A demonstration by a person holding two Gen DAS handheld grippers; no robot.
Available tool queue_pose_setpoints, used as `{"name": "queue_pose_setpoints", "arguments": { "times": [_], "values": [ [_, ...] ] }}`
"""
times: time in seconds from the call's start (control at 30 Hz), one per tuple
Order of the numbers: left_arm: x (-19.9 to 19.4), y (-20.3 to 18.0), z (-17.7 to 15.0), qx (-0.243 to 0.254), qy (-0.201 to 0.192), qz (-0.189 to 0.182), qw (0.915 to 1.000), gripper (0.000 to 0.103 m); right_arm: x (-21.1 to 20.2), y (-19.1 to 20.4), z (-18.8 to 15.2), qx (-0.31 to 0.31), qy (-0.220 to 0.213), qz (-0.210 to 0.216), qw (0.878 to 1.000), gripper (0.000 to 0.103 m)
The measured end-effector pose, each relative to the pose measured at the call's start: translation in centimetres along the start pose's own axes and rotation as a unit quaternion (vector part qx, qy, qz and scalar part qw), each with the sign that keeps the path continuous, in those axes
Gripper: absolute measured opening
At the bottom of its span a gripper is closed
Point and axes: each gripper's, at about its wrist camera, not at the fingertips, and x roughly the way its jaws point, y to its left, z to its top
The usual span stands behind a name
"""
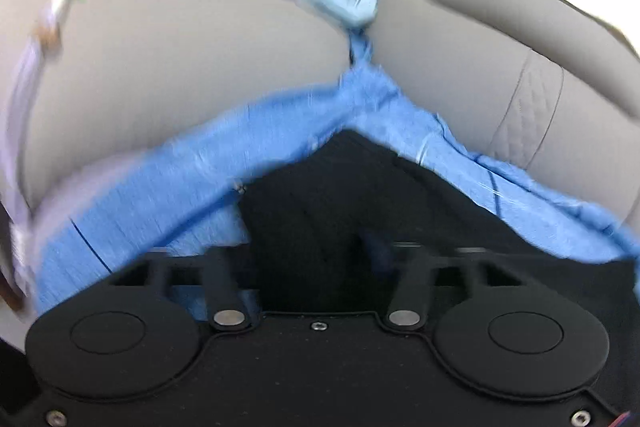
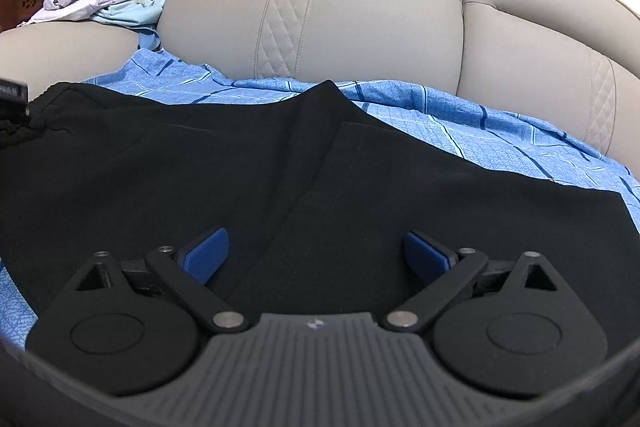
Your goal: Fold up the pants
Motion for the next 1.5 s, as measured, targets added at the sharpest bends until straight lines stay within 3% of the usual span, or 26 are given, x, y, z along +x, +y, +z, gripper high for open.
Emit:
{"name": "queue_pose_setpoints", "arguments": {
  "times": [0.13,0.23,0.27,0.43,0.5,0.6,0.7,0.87,0.9,0.93,1.03,1.17,1.27,1.37,1.43,1.5],
  "values": [
    [-2.4,-3.3,-1.8,0.13,-0.075,0.014,0.9886,0.024,0.0,-0.1,0.2,-0.001,0.003,0.003,1.0,0.101],
    [-3.0,-5.4,-3.0,0.21,-0.096,0.019,0.9728,0.031,0.1,-0.3,0.2,-0.001,0.004,0.005,1.0,0.101],
    [-2.9,-5.8,-3.1,0.218,-0.092,0.019,0.9715,0.034,0.1,-0.3,0.2,-0.001,0.004,0.005,1.0,0.101],
    [-1.5,-4.8,-2.4,0.163,-0.053,0.05,0.984,0.057,0.2,-0.2,0.3,0.0,0.007,0.004,1.0,0.101],
    [-0.8,-3.5,-2.1,0.129,-0.026,0.063,0.9893,0.06,0.2,-0.2,0.3,-0.001,0.007,0.004,1.0,0.101],
    [-0.4,-0.8,-1.5,0.033,0.009,0.019,0.9993,0.059,0.2,-0.3,0.2,0.0,0.006,0.005,1.0,0.102],
    [0.0,1.3,-0.7,-0.039,0.027,-0.018,0.9987,0.055,0.2,-0.3,0.2,0.0,0.005,0.006,1.0,0.102],
    [1.1,4.0,0.0,-0.132,0.027,-0.063,0.9889,0.058,0.2,-0.4,0.2,0.001,0.005,0.008,1.0,0.102],
    [1.2,4.3,0.1,-0.138,0.026,-0.062,0.9881,0.055,0.2,-0.4,0.1,0.001,0.005,0.009,1.0,0.102],
    [1.3,4.4,0.3,-0.137,0.027,-0.055,0.9887,0.043,0.2,-0.4,0.2,0.001,0.005,0.01,1.0,0.101],
    [1.1,3.5,0.9,-0.109,0.024,-0.037,0.9931,0.021,0.2,-0.5,0.3,0.0,0.008,0.014,1.0,0.101],
    [-1.2,1.0,2.4,-0.047,-0.012,-0.04,0.9981,0.014,-0.3,-1.0,1.1,0.003,0.02,0.025,0.999,0.097],
    [-3.7,-1.7,3.6,-0.01,-0.039,-0.078,0.9961,0.014,-1.2,-2.1,1.6,0.025,0.022,0.034,0.999,0.093],
    [-6.2,-5.7,4.5,0.034,-0.061,-0.148,0.9865,0.014,-2.5,-4.5,2.0,0.061,0.027,0.047,0.997,0.076],
    [-7.7,-9.0,4.6,0.062,-0.065,-0.206,0.9744,0.014,-3.5,-6.5,2.2,0.087,0.028,0.043,0.995,0.066],
    [-9.5,-13.3,4.2,0.097,-0.062,-0.28,0.9531,0.014,-4.9,-9.1,2.1,0.12,0.025,0.028,0.992,0.05]
  ]
}}
